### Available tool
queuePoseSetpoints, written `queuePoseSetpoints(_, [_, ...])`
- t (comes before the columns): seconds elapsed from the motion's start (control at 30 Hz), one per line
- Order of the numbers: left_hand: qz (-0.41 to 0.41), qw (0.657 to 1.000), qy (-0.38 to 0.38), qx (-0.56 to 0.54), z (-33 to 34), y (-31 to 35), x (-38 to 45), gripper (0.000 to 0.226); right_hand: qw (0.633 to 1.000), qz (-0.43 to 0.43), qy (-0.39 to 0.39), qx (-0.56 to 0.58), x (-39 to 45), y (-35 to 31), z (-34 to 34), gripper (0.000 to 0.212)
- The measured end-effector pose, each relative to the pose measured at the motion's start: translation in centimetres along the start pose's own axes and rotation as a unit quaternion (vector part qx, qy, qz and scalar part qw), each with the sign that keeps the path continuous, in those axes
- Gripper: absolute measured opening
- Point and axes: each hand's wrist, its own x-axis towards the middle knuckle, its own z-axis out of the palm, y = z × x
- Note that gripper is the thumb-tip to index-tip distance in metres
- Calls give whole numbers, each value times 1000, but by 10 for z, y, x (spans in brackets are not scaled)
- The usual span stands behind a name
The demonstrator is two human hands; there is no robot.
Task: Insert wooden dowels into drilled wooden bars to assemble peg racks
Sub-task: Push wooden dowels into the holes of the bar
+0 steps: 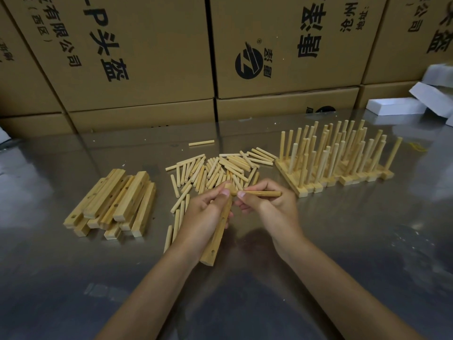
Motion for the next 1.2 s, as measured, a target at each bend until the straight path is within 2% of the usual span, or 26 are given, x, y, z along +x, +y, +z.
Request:
queuePoseSetpoints(0.13, [30,1000,-4,9,1,1,-2,31,998,35,30,46,-4,2,4,5])
queuePoseSetpoints(0.27, [20,1000,-13,1,-3,3,0,29,994,62,20,89,-2,-2,4,5])
queuePoseSetpoints(0.4, [-31,998,-34,-48,-9,5,6,29,996,68,1,64,2,-6,3,15])
queuePoseSetpoints(0.47, [-47,995,-34,-81,-11,8,9,28,998,42,18,38,5,-9,3,16])
queuePoseSetpoints(0.53, [-59,993,-19,-104,-15,11,12,27,998,-8,30,-50,9,-14,-2,12])
queuePoseSetpoints(0.6, [-67,991,-14,-111,-20,13,13,28,977,-63,-20,-200,11,-18,-12,12])
queuePoseSetpoints(0.67, [-59,991,-25,-116,-25,16,13,29,925,-93,-110,-351,11,-17,-18,15])
queuePoseSetpoints(0.73, [-45,993,-39,-106,-27,18,12,29,878,-109,-163,-436,9,-14,-18,20])
queuePoseSetpoints(0.9, [-24,996,-67,-49,-27,16,10,28,828,-133,-177,-516,7,-15,-17,30])
queuePoseSetpoints(1.03, [-10,998,-67,15,-28,15,9,27,817,-134,-174,-533,8,-19,-19,36])
queuePoseSetpoints(1.13, [-4,997,-68,32,-27,15,8,28,787,-141,-185,-572,7,-21,-18,35])
queuePoseSetpoints(1.2, [1,997,-71,41,-27,14,8,28,779,-141,-184,-582,7,-21,-17,36])
